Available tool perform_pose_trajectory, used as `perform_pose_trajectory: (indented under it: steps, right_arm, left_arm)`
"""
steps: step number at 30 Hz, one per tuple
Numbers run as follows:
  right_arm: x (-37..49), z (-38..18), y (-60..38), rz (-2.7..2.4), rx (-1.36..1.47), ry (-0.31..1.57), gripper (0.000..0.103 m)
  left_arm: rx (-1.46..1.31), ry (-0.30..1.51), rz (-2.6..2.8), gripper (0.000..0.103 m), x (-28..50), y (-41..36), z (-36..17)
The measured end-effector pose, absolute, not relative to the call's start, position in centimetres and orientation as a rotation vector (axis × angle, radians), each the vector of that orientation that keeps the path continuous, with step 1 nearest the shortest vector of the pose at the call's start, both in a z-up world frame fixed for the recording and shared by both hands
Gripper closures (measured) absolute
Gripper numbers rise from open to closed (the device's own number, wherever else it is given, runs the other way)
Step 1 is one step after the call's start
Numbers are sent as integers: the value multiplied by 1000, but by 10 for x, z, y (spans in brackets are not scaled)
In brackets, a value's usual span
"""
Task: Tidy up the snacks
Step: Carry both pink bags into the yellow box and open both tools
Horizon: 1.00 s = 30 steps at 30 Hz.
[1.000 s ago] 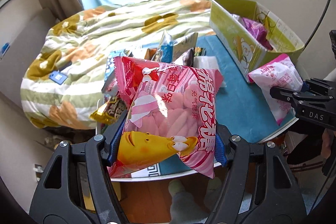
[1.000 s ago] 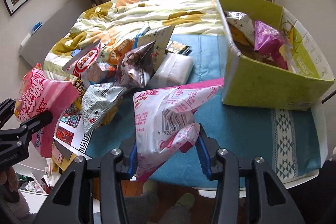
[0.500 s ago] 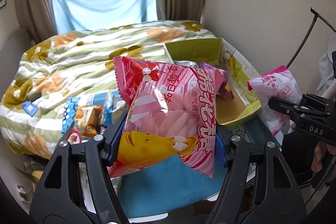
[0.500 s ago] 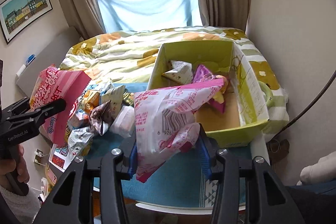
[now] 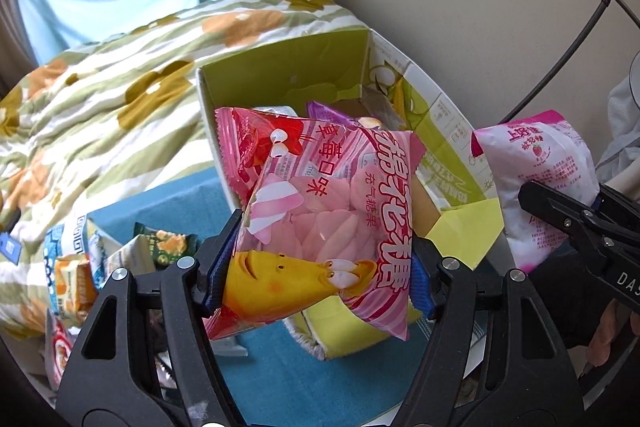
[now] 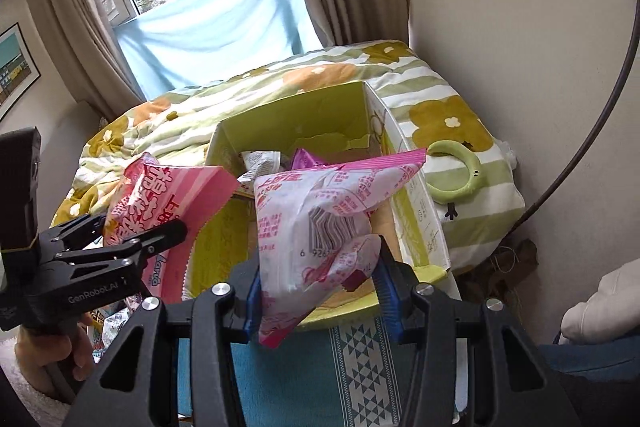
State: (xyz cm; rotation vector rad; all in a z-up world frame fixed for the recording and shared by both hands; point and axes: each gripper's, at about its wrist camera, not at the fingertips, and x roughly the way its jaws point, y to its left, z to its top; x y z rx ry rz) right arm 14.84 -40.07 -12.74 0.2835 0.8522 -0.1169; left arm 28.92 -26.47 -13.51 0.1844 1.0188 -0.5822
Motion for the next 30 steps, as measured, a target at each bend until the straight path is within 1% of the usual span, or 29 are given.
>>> perform_pose_trajectory:
  steps: [1,3,4,5,12,22,30]
  right_arm:
    - [150,-129,-405,-126,292,854,59]
    - [155,-132,-412,-142,317,856,59]
    - [156,-133,-415,-148,330,857,59]
    - [158,-134,-418,-154,341,859,59]
    - [168,-145,-425,-177,363,894,59]
    - [192,-171,-420,-161,359,983,59]
    - [219,-190,-413,-150,323,1046,59]
  left_arm:
    - [195,1028,-579,32,293,-269,-139]
    - [207,1040,-584,18,300,-275,-146]
    - [212,1050,-588,5,301,-276,-149]
    - [211,1051,-596,2,302,-277,-151]
    - [215,1071,-593,2,295,-258,-157]
    - [190,1038,-538,2,284,-213,-146]
    - [188,1023,-519,2,288,-205,-149]
